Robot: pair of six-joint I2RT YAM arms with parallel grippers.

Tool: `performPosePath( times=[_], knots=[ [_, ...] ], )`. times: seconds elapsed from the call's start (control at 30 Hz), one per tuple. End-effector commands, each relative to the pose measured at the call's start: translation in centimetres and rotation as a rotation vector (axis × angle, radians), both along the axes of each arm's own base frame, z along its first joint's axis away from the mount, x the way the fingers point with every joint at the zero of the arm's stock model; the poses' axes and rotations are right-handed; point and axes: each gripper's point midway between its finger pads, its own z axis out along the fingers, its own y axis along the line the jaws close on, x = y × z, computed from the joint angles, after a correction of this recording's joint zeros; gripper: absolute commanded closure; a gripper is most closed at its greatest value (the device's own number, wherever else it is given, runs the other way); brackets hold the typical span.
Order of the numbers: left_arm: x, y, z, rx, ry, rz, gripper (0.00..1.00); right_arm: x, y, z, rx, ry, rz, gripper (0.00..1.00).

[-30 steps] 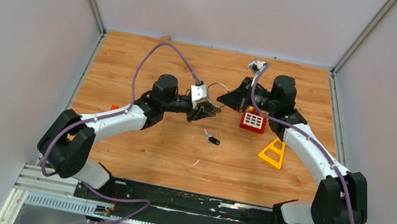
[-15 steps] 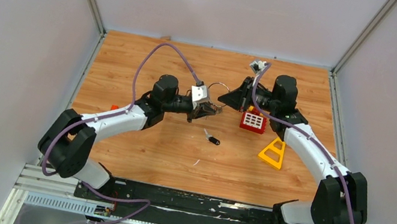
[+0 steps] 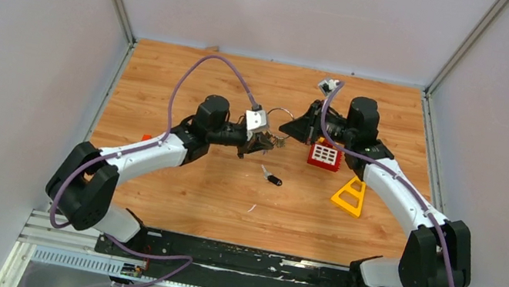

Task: Put the keys on the keyring

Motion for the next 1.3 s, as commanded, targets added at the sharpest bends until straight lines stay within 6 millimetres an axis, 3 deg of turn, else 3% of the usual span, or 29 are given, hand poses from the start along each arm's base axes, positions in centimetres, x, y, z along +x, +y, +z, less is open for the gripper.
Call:
performPosePath(
  times=[0.0,0.47,0.9,1.0,1.1,1.27],
  knots=[
    [0.1,0.0,2.7,0.003,-0.029,-0.001,1.0,1.5,-1.0,0.2,-0.04,-0.054,-0.087,1.0],
    [1.5,-0.2,1.2,0.129,0.208,0.082,1.0,1.9,-1.2,-0.6,-0.065,-0.051,-0.15,1.0],
    [1.6,1.4,1.3,0.226,0.266,0.16,1.0,2.7,-2.3,-0.6,-0.096,-0.069,-0.237,0.99],
    [1.6,1.9,2.0,0.253,0.259,0.173,1.0,2.8,-2.4,-0.8,-0.103,-0.064,-0.245,0.88],
    [1.3,2.3,2.7,0.274,0.262,0.178,1.0,2.9,-2.5,-1.0,-0.111,-0.054,-0.253,0.68],
    [1.2,3.2,3.3,0.325,0.261,0.194,1.0,3.0,-2.7,-0.6,-0.106,-0.058,-0.252,0.55]
  ],
)
